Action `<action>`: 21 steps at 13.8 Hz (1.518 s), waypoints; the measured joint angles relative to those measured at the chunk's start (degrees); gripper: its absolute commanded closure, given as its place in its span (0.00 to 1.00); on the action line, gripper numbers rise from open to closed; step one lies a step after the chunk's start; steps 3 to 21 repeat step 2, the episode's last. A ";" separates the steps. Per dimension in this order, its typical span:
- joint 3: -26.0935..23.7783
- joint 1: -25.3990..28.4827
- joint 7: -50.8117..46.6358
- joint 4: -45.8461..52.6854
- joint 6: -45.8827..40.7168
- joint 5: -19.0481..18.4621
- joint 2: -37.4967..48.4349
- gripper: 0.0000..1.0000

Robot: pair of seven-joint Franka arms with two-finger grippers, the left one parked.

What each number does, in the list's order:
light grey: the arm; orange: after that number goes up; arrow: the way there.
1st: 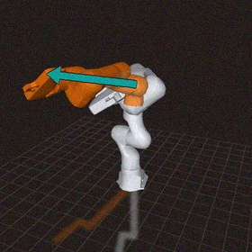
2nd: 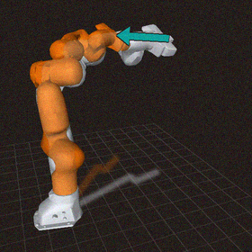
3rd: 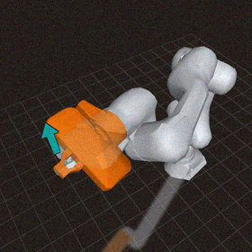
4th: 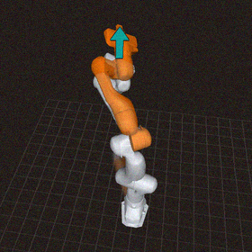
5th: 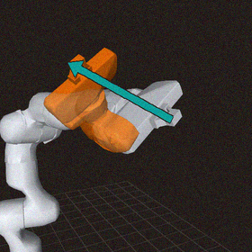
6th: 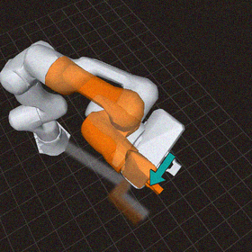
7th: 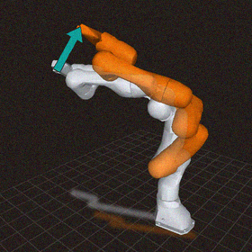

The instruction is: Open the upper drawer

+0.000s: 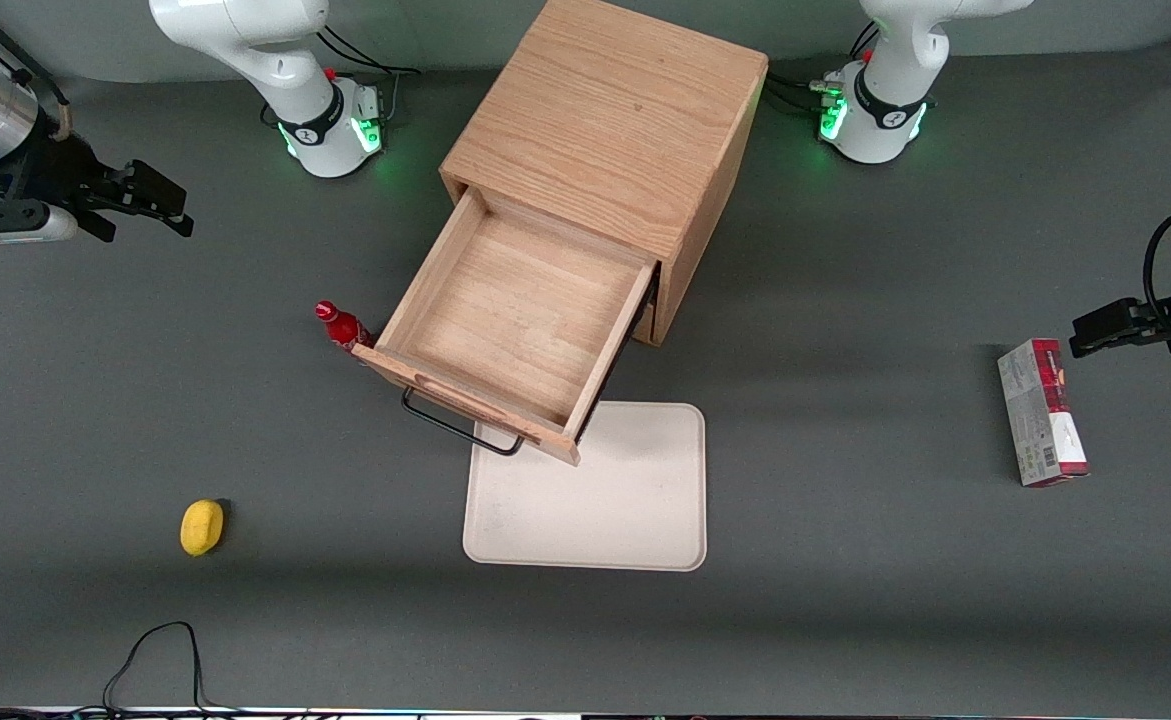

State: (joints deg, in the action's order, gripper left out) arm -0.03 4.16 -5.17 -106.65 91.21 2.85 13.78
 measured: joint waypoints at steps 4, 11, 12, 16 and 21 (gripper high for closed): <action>0.01 0.00 -0.33 -0.14 0.43 -0.01 -0.64 0.00; 0.01 0.00 -0.33 -0.14 0.43 -0.01 -0.64 0.00; 0.01 0.00 -0.33 -0.14 0.43 -0.01 -0.64 0.00; 0.01 0.00 -0.33 -0.14 0.43 -0.01 -0.64 0.00; 0.01 0.00 -0.33 -0.14 0.43 -0.01 -0.64 0.00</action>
